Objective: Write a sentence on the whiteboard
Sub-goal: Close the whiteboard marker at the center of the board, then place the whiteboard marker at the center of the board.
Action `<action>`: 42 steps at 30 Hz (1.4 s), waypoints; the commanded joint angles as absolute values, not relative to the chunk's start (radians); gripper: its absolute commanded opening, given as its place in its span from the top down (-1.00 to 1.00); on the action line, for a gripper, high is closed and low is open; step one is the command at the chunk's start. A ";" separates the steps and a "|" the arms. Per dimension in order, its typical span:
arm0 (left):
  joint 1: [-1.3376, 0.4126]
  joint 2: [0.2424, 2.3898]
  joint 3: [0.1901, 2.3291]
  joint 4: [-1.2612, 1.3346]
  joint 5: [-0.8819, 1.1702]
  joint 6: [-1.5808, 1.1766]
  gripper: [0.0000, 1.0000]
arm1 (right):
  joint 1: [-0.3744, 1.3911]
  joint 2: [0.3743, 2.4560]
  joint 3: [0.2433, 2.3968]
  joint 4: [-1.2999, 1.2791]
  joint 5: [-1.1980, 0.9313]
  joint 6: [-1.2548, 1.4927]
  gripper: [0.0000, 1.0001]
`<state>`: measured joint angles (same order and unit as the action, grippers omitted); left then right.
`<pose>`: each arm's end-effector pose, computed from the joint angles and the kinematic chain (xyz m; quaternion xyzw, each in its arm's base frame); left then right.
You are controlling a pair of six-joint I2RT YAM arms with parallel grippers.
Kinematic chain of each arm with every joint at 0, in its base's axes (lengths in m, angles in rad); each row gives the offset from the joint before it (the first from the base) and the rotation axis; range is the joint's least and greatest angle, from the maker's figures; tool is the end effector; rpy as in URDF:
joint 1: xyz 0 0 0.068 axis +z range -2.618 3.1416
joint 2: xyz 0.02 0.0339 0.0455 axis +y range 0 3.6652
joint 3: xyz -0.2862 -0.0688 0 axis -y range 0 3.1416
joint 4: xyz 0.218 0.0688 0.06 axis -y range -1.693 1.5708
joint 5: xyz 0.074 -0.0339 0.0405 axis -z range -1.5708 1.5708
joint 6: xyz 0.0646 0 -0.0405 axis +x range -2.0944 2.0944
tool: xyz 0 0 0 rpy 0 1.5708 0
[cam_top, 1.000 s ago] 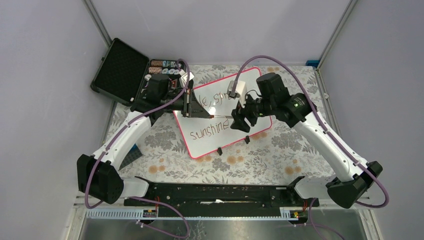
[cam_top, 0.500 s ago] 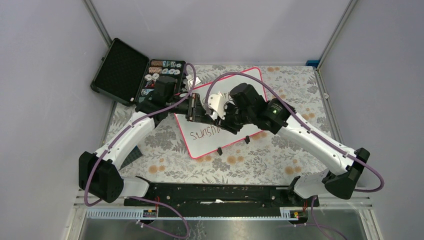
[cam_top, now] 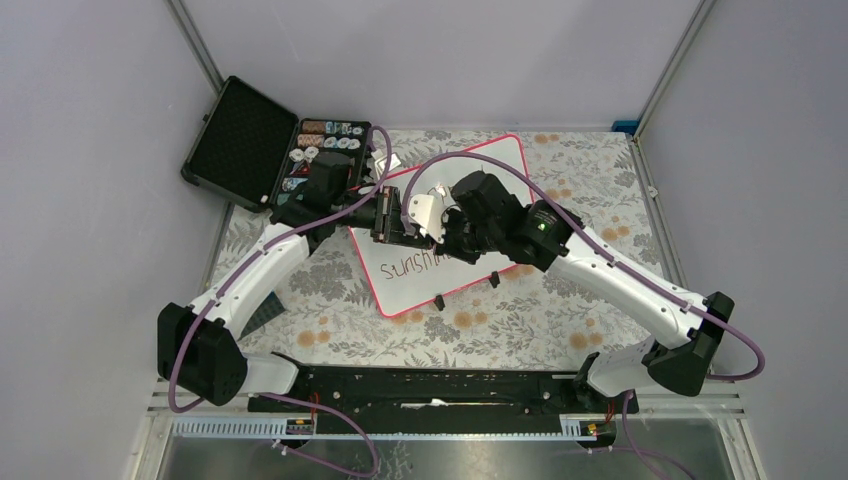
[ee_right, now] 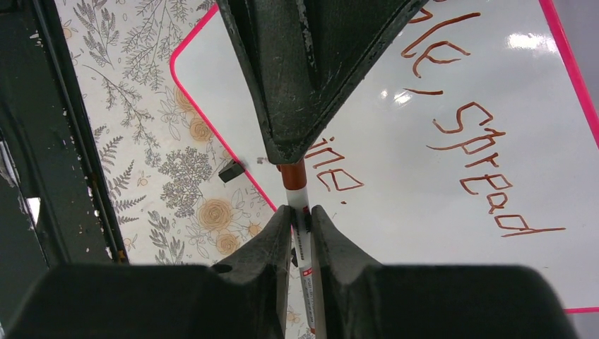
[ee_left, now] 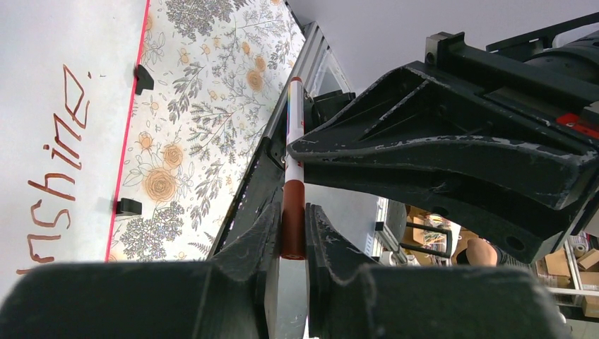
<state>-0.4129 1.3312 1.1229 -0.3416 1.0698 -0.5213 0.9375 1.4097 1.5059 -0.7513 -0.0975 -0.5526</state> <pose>0.2221 -0.1592 0.3503 0.2080 0.7630 -0.5864 0.1750 0.1695 0.2415 0.3924 -0.6233 0.6440 0.1273 0.4250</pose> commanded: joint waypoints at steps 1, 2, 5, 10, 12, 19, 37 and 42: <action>-0.414 1.305 1.119 -0.311 1.095 -0.523 0.90 | 0.943 1.384 1.505 -0.721 -0.053 -0.559 0.86; -0.414 1.300 1.114 -0.304 1.092 -0.524 0.85 | 0.943 1.382 1.500 -0.721 -0.054 -0.553 0.91; -0.414 1.284 1.098 -0.275 1.090 -0.538 0.63 | 0.943 1.373 1.483 -0.719 -0.057 -0.547 1.00; -0.403 1.264 1.103 -0.266 1.066 -0.528 -0.22 | 0.944 1.366 1.476 -0.718 -0.035 -0.529 1.00; -0.373 1.250 1.113 -0.257 1.045 -0.532 -0.73 | 0.940 1.354 1.467 -0.717 -0.020 -0.512 1.00; -0.207 1.227 1.221 -0.341 0.977 -0.485 -0.98 | 0.661 1.317 1.470 -0.731 -0.232 -0.419 1.00; 0.247 1.205 1.390 -0.729 0.790 -0.079 -0.98 | -0.139 1.425 1.298 -0.741 -0.508 -0.470 1.00; 0.259 1.191 1.378 -0.792 0.647 0.038 -0.98 | -0.150 1.439 1.165 -0.637 -0.438 -0.464 1.00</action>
